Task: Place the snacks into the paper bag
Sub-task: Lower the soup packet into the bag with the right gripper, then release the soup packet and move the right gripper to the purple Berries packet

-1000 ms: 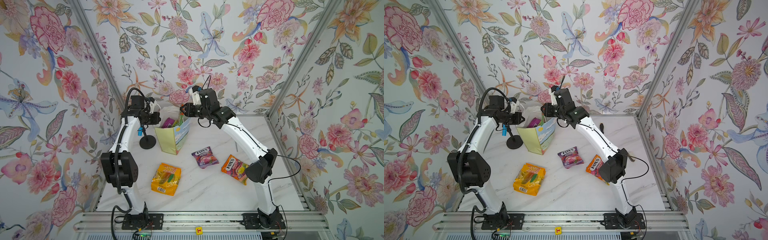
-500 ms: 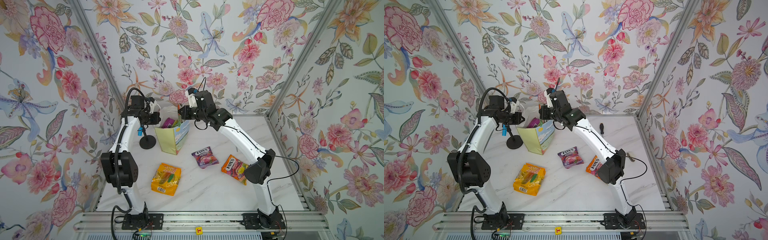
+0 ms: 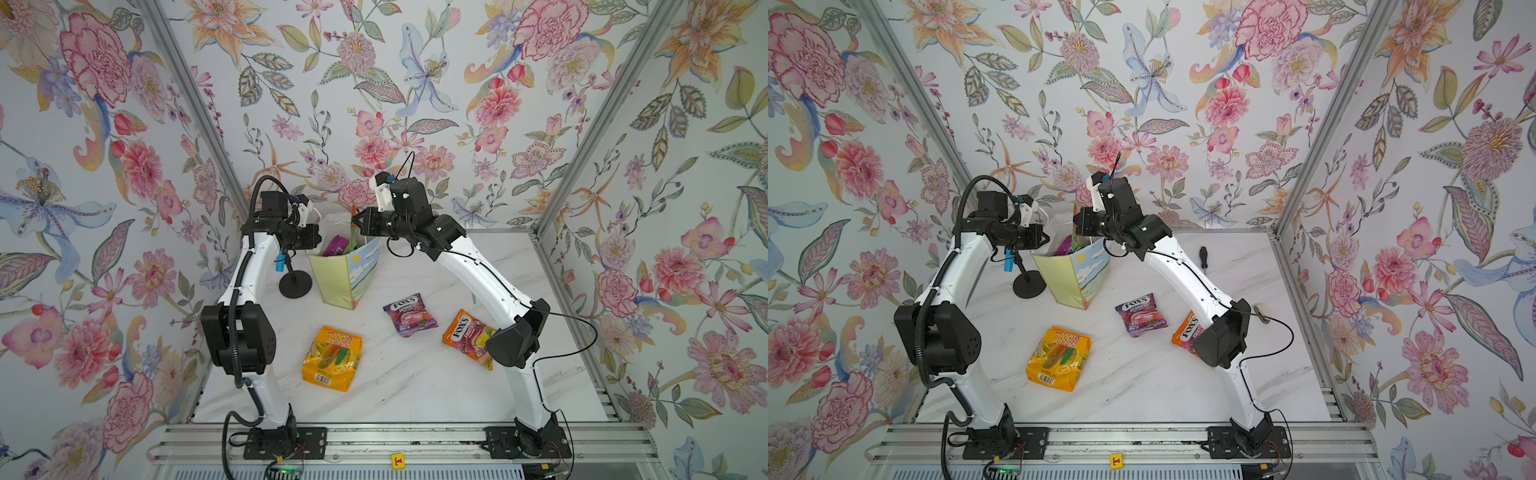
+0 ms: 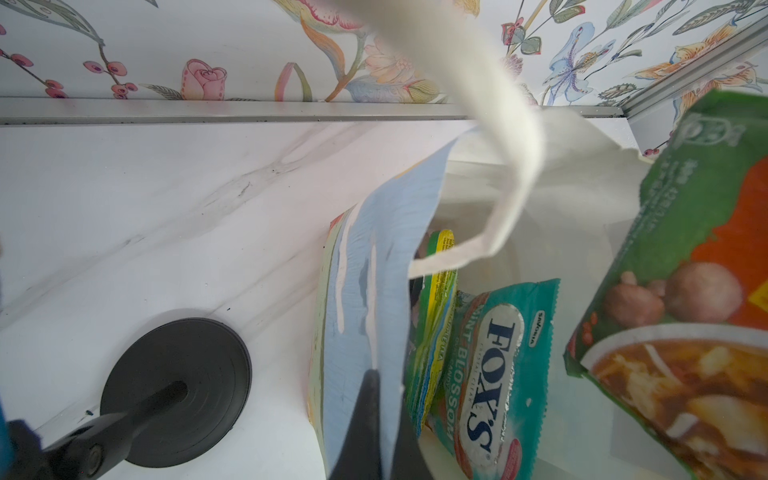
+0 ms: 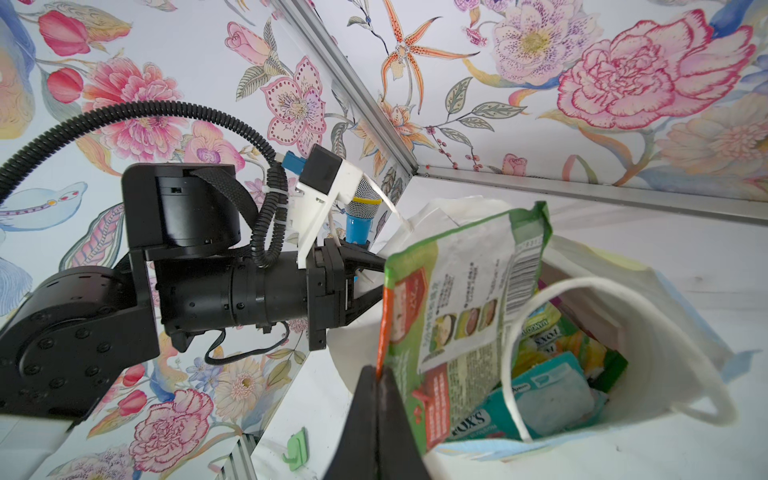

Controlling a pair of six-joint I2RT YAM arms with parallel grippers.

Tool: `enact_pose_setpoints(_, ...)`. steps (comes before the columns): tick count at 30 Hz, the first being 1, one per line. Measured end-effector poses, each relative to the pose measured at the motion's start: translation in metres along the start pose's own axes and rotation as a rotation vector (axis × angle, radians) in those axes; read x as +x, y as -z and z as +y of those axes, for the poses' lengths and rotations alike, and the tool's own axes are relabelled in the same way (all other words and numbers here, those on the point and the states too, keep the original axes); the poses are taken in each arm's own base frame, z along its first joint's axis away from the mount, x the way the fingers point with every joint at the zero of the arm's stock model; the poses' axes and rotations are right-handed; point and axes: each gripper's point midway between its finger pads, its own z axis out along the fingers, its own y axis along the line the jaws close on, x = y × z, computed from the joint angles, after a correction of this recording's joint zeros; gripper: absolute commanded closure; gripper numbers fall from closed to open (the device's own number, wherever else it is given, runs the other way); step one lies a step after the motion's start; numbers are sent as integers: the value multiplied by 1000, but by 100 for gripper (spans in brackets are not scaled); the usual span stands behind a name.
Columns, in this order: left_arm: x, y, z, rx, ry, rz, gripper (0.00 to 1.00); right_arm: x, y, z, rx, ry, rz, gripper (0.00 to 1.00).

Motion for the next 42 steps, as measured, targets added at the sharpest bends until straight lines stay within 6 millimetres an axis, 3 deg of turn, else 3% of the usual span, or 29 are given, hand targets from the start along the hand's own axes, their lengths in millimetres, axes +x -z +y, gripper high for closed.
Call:
enact_pose_setpoints(12, 0, 0, 0, 0, 0, 0, 97, 5, 1, 17, -109, -114, 22, 100)
enact_pose_setpoints(22, 0, 1, -1, 0, 0, -1, 97, 18, -3, -3, -108, -203, 31, 100)
enact_pose_setpoints(28, 0, 2, -1, 0, 0, -1, 97, 17, -5, -35, -39, -235, 12, 67)
enact_pose_setpoints(31, 0, 2, -1, -1, 0, -1, 97, 14, -4, -46, -6, -230, -6, 62)
enact_pose_setpoints(36, 0, 2, -1, -1, 0, -1, 97, 6, 3, -49, 13, -213, -34, 59)
enact_pose_setpoints(42, 0, 2, -1, -1, 0, -1, 97, 4, 37, -43, 41, -148, -73, 56)
